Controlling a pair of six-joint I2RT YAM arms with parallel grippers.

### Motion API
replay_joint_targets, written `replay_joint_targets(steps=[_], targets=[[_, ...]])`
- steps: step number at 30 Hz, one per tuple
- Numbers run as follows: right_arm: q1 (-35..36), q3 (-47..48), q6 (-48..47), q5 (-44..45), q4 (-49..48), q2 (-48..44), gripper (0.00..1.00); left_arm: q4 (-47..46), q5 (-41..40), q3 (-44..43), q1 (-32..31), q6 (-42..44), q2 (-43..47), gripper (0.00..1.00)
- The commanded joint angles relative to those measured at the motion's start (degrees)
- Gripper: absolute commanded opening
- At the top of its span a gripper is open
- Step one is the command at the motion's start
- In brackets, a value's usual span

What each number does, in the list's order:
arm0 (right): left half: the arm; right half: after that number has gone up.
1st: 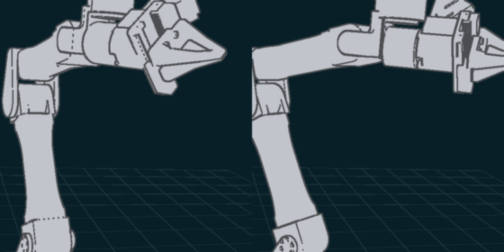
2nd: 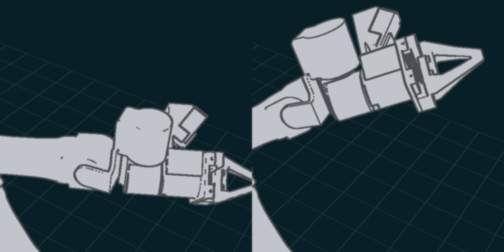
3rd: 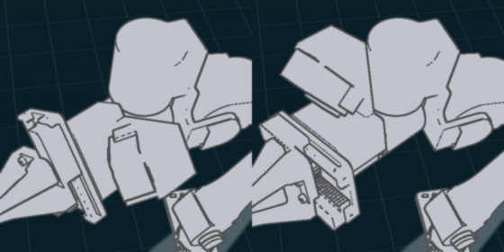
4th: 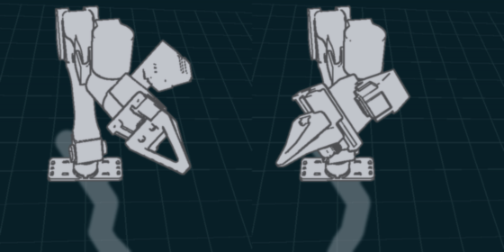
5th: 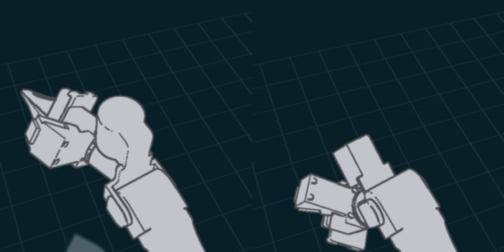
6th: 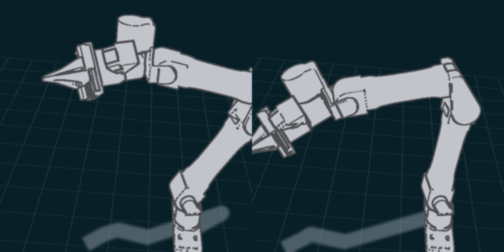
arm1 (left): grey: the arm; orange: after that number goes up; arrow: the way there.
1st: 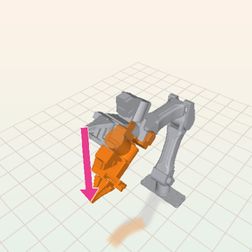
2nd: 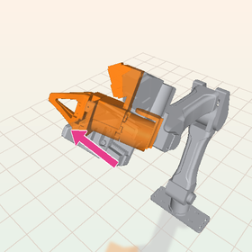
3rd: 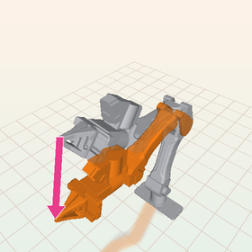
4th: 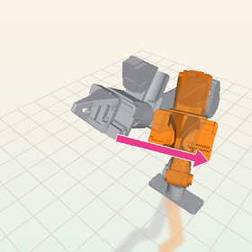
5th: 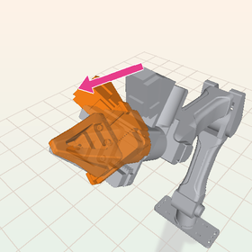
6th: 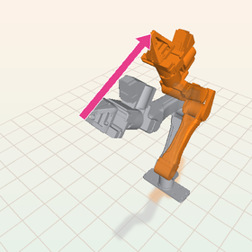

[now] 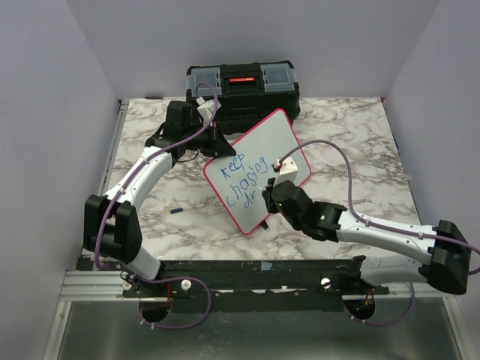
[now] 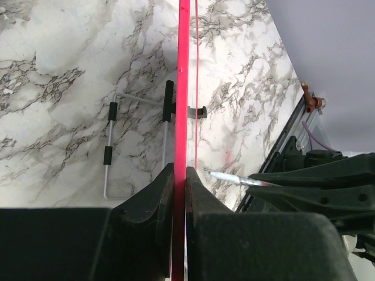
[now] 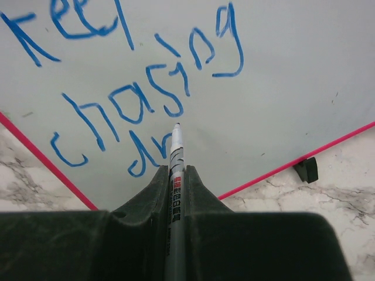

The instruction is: Write a sentence on the whiteboard

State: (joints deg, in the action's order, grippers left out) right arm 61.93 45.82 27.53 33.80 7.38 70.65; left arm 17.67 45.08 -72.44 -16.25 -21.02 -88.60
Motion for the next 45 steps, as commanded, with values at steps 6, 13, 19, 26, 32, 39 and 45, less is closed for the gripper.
replay_joint_targets(steps=[6,13,19,26,32,39,45], targets=[[-0.35,-2.36,3.22,2.85,0.56,-4.57,0.0,-2.61,2.46,-0.41,-0.18,0.19,0.82,0.0],[-1.98,-4.76,4.3,-0.45,-2.22,-2.76,0.01,-2.64,2.36,-0.31,-0.26,0.27,1.02,0.0],[-2.46,-4.81,4.19,-1.31,-3.39,-1.88,0.01,-2.59,2.36,-0.44,-0.23,0.27,0.81,0.0],[-2.6,-4.02,3.63,-2.03,-4.45,-1.06,0.01,-2.64,2.47,-0.53,-0.34,0.27,0.65,0.0],[-2.73,-3.98,3.53,-2.49,-5.44,0.22,0.01,-2.55,2.44,-0.44,-0.36,0.27,0.72,0.0],[-3.46,-4.12,3.5,-1.75,-5.32,0.58,0.01,-2.44,2.45,-0.58,-0.36,0.27,0.87,0.0],[-4.18,-3.26,4.02,0.46,-3.7,0.75,0.01,-2.43,2.42,-0.77,-0.45,0.19,0.86,0.0]])
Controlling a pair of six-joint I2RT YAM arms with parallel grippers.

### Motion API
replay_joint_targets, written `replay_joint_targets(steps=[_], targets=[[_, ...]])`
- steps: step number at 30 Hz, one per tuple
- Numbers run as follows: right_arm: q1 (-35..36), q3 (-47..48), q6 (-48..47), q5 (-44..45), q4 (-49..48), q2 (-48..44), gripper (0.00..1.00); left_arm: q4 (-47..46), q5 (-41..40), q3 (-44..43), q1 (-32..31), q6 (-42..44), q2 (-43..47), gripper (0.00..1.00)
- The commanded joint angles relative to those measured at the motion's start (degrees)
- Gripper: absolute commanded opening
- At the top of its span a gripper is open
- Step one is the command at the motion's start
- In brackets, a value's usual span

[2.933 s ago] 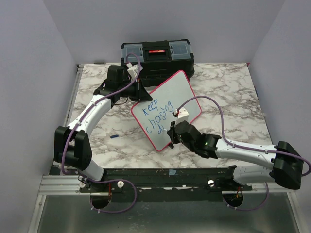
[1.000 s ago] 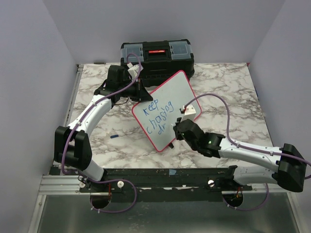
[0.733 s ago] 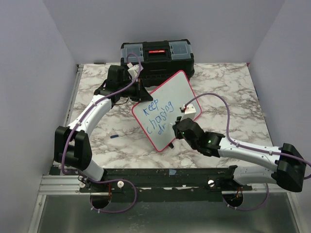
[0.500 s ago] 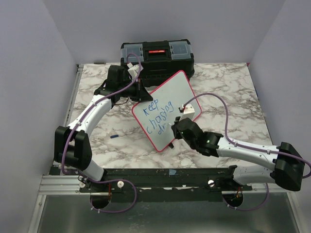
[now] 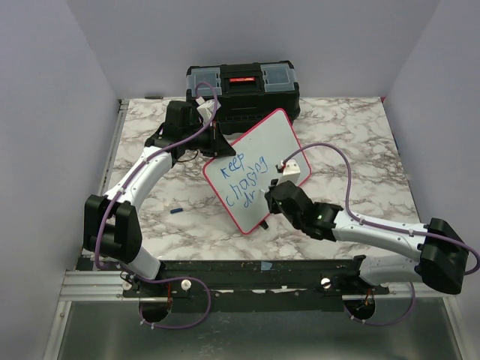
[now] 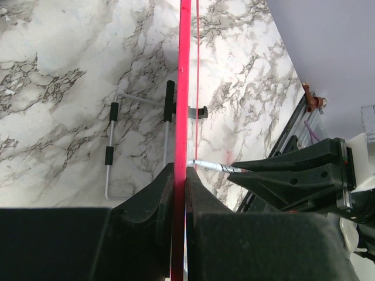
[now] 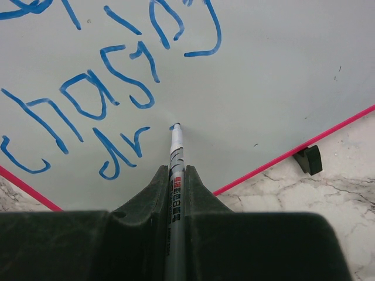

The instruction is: Write a sentence on the whiteboard

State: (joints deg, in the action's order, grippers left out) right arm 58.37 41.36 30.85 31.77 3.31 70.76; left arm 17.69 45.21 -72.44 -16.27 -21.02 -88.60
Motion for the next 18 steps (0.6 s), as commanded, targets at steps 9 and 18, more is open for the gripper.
replay_joint_targets(steps=[9,18], targets=[[-1.15,3.53,-0.36,1.52,0.49,1.56,0.01,-2.42,2.32,-0.86,-0.6,0.19,0.73,0.0],[-1.15,2.99,-1.64,-3.36,-1.51,1.48,0.01,-2.43,2.29,-0.93,-0.6,0.19,0.64,0.0]])
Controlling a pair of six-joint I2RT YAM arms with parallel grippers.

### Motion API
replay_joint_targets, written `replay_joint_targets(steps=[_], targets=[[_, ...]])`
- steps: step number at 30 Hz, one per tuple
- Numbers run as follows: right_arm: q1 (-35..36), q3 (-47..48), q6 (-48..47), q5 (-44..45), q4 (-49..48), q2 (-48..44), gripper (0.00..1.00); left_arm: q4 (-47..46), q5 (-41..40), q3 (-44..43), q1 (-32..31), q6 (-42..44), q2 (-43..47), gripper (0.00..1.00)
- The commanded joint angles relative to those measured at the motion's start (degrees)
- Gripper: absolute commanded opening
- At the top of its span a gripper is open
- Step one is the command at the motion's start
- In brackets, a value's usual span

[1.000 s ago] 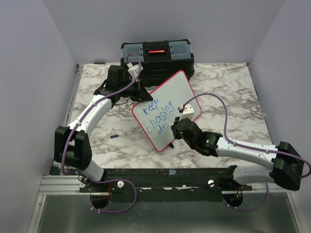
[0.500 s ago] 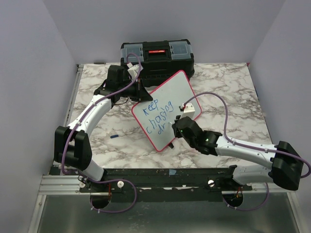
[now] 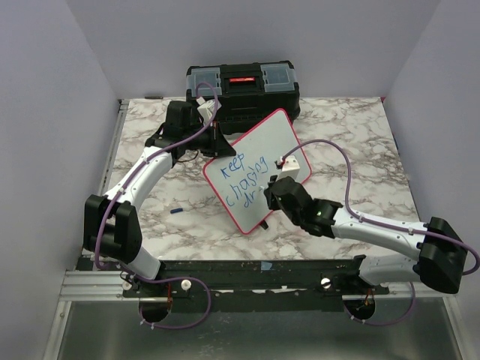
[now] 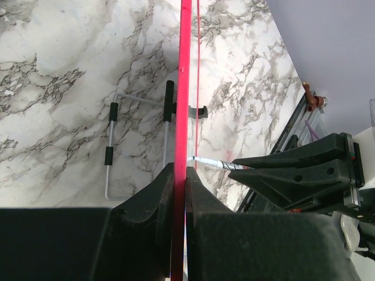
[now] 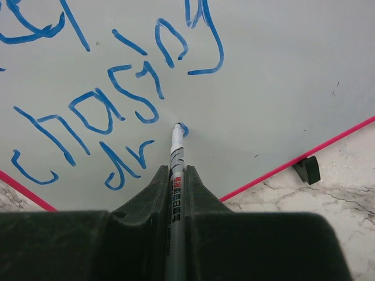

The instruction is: Write a sentence on the whiteboard

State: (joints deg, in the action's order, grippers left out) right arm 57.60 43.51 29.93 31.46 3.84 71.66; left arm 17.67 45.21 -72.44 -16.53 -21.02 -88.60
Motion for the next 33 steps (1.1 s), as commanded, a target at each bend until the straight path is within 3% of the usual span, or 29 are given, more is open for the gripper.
replay_joint_targets(steps=[1,14,33], targets=[[-0.37,0.64,-0.76,-3.85,-2.4,0.45,0.01,-2.47,2.33,-0.86,-0.34,0.19,0.62,0.0],[-0.32,-3.49,0.93,-9.18,-2.26,-0.18,0.01,-2.38,2.16,-0.94,-0.34,0.36,0.37,0.0],[-0.39,-4.87,4.23,-0.63,3.58,-1.09,0.01,-2.29,2.07,-1.02,-0.43,0.36,0.32,0.0]])
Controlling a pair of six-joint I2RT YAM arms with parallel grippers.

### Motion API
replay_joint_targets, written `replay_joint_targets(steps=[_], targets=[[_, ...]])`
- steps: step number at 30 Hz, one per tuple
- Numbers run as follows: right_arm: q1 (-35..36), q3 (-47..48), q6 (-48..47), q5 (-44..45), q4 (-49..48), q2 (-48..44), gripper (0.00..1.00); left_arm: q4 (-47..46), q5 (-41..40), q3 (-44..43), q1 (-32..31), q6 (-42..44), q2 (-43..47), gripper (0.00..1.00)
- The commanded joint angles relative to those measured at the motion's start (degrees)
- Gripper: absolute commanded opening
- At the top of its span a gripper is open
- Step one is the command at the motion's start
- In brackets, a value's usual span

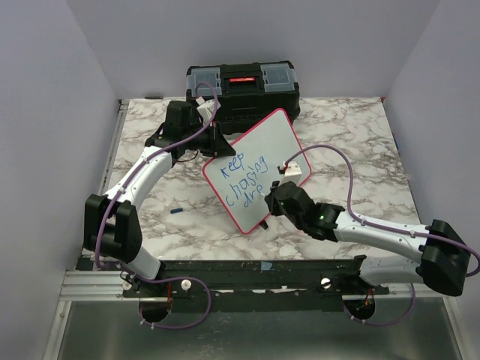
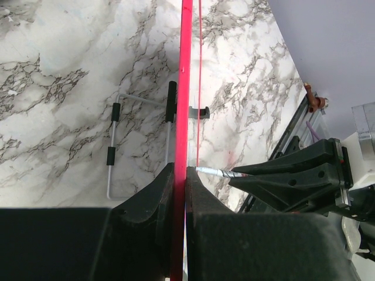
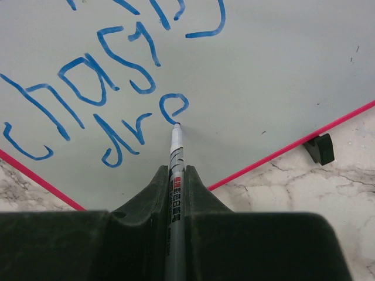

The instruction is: Write a sentence on the whiteboard

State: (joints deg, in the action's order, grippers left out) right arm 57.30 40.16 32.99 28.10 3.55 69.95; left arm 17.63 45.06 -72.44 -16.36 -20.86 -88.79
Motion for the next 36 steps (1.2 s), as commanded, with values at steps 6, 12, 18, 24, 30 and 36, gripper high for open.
replay_joint_targets(steps=[6,12,18,24,30,36], targets=[[-0.07,-0.16,0.85,5.67,5.23,0.65,0.01,-2.18,2.22,-1.03,-0.63,0.21,0.52,0.0],[-0.17,2.55,-0.45,8.96,5.68,1.13,0.01,-2.21,2.18,-1.03,-0.68,0.21,0.47,0.0],[-0.17,5.12,-2.09,12.6,4.83,-0.38,0.01,-2.05,2.12,-0.99,-0.69,0.29,0.56,0.0],[-1.76,4.02,-3.52,10.49,1.28,-4.19,0.01,-1.89,2.05,-1.03,-0.69,0.38,0.72,0.0],[-7.91,0.23,-2.52,-0.39,-1.83,-5.79,0.01,-1.86,2.01,-0.94,-0.69,0.47,0.76,0.0],[-9.04,-1.13,-2.78,-4.56,-3.02,-4.39,0.01,-1.89,2.1,-1.18,-0.69,0.47,0.3,0.0]])
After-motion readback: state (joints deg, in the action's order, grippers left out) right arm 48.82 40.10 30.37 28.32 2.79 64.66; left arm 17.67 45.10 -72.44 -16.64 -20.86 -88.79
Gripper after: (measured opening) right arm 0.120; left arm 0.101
